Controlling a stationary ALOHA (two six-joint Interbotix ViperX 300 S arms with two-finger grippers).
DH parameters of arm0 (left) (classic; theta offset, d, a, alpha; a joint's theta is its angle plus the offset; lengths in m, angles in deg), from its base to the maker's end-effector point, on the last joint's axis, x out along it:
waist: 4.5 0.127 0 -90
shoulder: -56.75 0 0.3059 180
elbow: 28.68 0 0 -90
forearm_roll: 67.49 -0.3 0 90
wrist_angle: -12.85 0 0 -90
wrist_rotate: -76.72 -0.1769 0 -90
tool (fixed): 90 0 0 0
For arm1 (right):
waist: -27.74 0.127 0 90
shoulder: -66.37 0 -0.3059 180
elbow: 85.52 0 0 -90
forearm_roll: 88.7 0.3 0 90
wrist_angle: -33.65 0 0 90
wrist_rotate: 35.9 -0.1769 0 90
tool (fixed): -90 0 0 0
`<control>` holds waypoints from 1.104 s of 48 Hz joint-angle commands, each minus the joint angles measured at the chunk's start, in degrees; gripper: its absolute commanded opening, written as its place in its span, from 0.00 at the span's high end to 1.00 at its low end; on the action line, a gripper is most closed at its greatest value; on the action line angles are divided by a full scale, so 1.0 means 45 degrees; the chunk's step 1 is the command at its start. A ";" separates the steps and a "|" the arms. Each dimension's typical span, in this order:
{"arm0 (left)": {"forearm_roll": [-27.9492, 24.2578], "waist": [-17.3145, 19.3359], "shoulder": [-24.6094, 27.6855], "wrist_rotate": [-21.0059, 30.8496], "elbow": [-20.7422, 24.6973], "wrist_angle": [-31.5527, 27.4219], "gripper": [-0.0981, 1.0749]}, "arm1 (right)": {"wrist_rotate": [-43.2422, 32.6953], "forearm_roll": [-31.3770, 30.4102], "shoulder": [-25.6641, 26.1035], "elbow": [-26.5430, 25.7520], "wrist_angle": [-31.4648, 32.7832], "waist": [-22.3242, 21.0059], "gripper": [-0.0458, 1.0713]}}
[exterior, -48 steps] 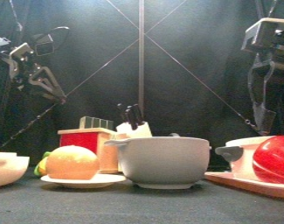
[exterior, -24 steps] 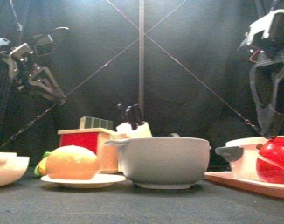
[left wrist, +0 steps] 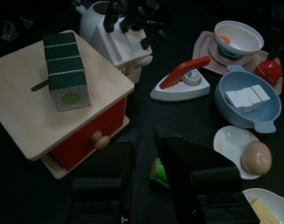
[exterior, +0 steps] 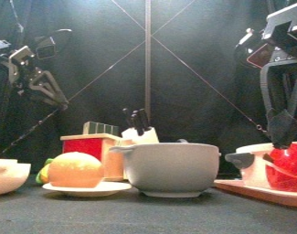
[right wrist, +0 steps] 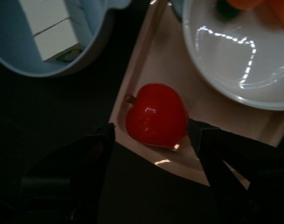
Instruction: Place apple on plate
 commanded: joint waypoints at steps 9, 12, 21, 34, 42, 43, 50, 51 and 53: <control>-0.0020 0.0039 0.0039 0.0020 0.0156 0.0039 0.35 | 0.0039 -0.0273 0.0195 -0.0547 -0.0195 0.0195 0.09; -0.0020 0.0039 0.0020 0.0020 0.0156 0.0039 0.35 | 0.0039 -0.0430 0.0156 -0.0684 -0.0293 0.0273 0.09; -0.0020 0.0039 0.0020 0.0020 0.0156 0.0039 0.35 | 0.0039 -0.0664 0.0098 -0.0918 -0.0820 0.0605 0.09; -0.0020 0.0039 0.0039 0.0020 0.0156 0.0039 0.35 | 0.0059 -0.0469 0.0156 -0.0879 0.0000 0.0684 0.09; 0.0000 0.0059 0.0020 0.0020 0.0156 0.0039 0.35 | 0.0078 0.0059 0.0215 -0.0898 0.1387 0.0664 0.09; 0.0000 0.0039 0.0020 0.0020 0.0156 0.0039 0.35 | 0.0078 0.0078 0.0215 -0.0898 0.1445 0.0664 0.09; 0.0000 0.0039 0.0020 0.0020 0.0156 0.0020 0.35 | 0.0059 0.0078 0.0059 -0.0996 0.1660 0.0684 0.09; 0.0000 0.0039 0.0039 0.0020 0.0156 0.0039 0.35 | 0.0059 0.0078 0.0020 -0.0996 0.1641 0.0684 0.09; 0.0000 0.0039 0.0020 0.0020 0.0156 0.0039 0.35 | 0.0059 0.0078 -0.0098 -0.1055 0.1582 0.0684 0.09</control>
